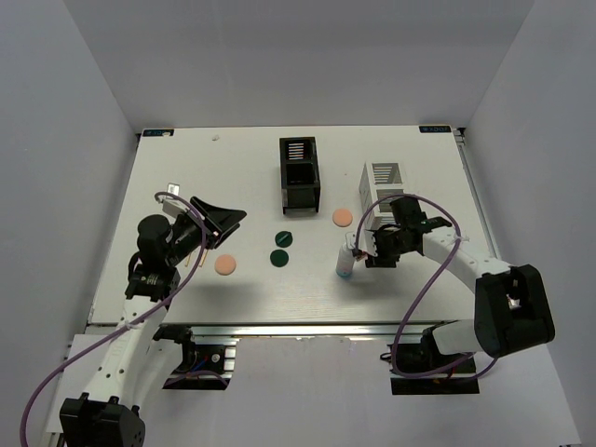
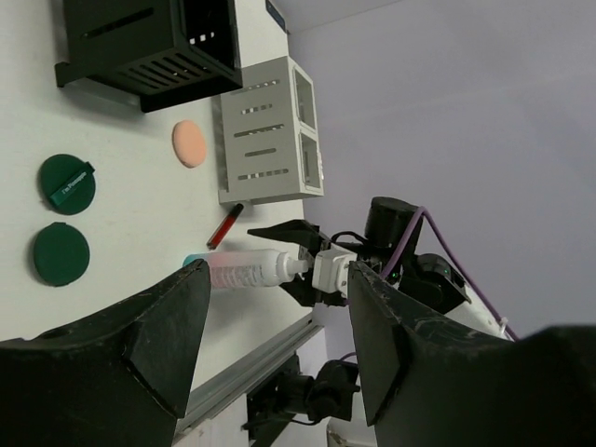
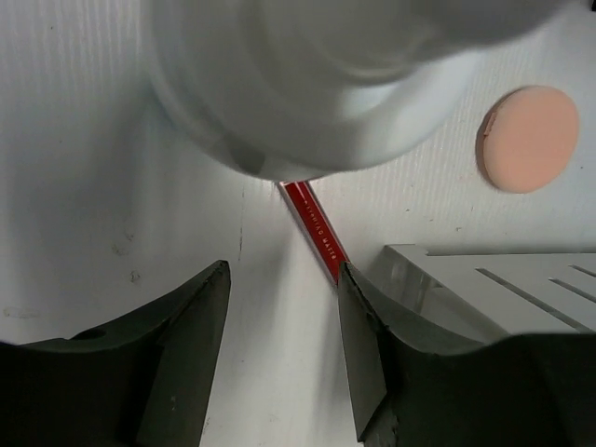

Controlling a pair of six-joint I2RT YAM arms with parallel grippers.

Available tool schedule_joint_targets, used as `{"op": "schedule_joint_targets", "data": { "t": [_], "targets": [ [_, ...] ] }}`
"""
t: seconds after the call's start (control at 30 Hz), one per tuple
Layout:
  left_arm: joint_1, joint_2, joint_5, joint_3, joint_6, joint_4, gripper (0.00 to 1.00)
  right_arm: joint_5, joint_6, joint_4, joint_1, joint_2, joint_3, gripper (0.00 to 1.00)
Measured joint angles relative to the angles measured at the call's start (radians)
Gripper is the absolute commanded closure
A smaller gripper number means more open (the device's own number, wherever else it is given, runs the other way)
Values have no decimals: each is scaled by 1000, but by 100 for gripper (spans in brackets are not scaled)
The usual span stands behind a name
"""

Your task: Organize the makeup

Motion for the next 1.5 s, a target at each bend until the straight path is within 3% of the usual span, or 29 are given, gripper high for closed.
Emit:
{"op": "schedule_joint_targets", "data": {
  "t": [0.6, 0.7, 0.77, 1.03, 1.3, 1.5],
  "targets": [
    [0, 85, 31, 0, 98, 42, 30, -130, 184, 34, 0, -48, 0, 37],
    [-12, 85, 36, 3, 185, 21, 30, -156, 270, 29, 0, -83, 0, 28],
    [-35, 85, 34, 7, 240, -6, 30, -169, 352, 30, 0, -117, 0, 11],
    [-146, 83, 8, 0, 325, -30, 29, -172, 706, 133, 0, -303, -73, 11],
    [-265, 90, -71, -7, 381, -25, 30, -154, 869, 161, 0, -335, -105, 11],
    [-272, 76, -113, -47, 381, -3, 30, -113, 954, 186, 1, -349, -135, 11]
  ]
}}
